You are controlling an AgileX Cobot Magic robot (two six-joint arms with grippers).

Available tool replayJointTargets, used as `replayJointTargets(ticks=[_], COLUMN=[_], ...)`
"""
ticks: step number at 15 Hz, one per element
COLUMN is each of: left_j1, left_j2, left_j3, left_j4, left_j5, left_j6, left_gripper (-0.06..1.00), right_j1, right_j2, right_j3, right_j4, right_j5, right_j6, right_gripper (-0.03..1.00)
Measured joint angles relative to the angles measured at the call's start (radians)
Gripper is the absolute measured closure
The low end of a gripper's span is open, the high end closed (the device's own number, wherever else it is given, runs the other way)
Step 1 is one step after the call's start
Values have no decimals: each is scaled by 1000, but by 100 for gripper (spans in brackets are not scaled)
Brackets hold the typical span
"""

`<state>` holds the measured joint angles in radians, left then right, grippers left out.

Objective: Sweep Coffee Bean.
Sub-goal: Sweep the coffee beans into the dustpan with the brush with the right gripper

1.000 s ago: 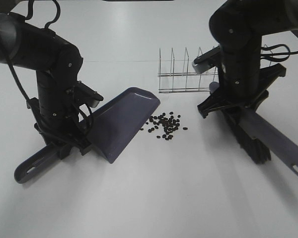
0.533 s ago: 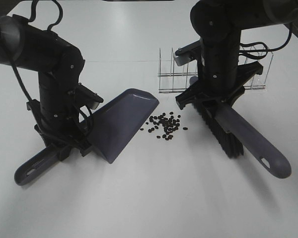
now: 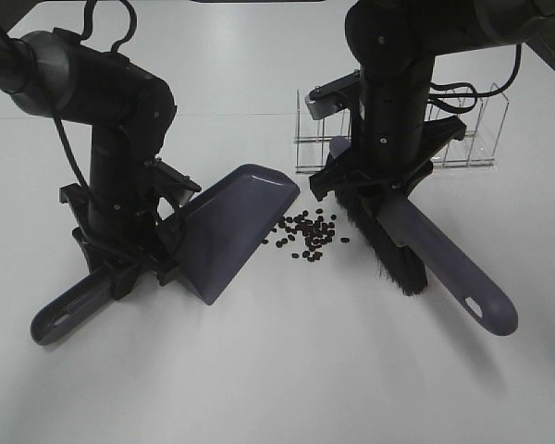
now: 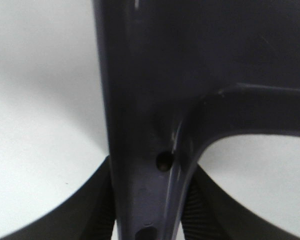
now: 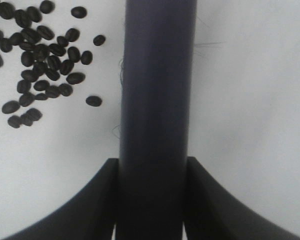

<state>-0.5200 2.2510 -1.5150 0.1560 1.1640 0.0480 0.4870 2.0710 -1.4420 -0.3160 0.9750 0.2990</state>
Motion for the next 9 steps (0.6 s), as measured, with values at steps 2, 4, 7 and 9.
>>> replayJointTargets(ticks=[2, 4, 7, 9], left_j1=[0, 0, 0, 0], left_j2=[0, 0, 0, 0], left_j3=[0, 0, 0, 0], left_j4=[-11, -18, -54, -61], left_j5=[2, 3, 10, 13], left_j6=[3, 6, 21, 21], left_gripper=[63, 63, 63, 63], right_j1=[0, 0, -1, -1], right_j2=[7, 18, 43, 55], right_j3=[-4, -3, -1, -1], right_j4=[57, 131, 262, 309], right_j5=[-20, -47, -150, -177], right_j6=[-28, -63, -100, -101], right_gripper=[63, 63, 63, 63])
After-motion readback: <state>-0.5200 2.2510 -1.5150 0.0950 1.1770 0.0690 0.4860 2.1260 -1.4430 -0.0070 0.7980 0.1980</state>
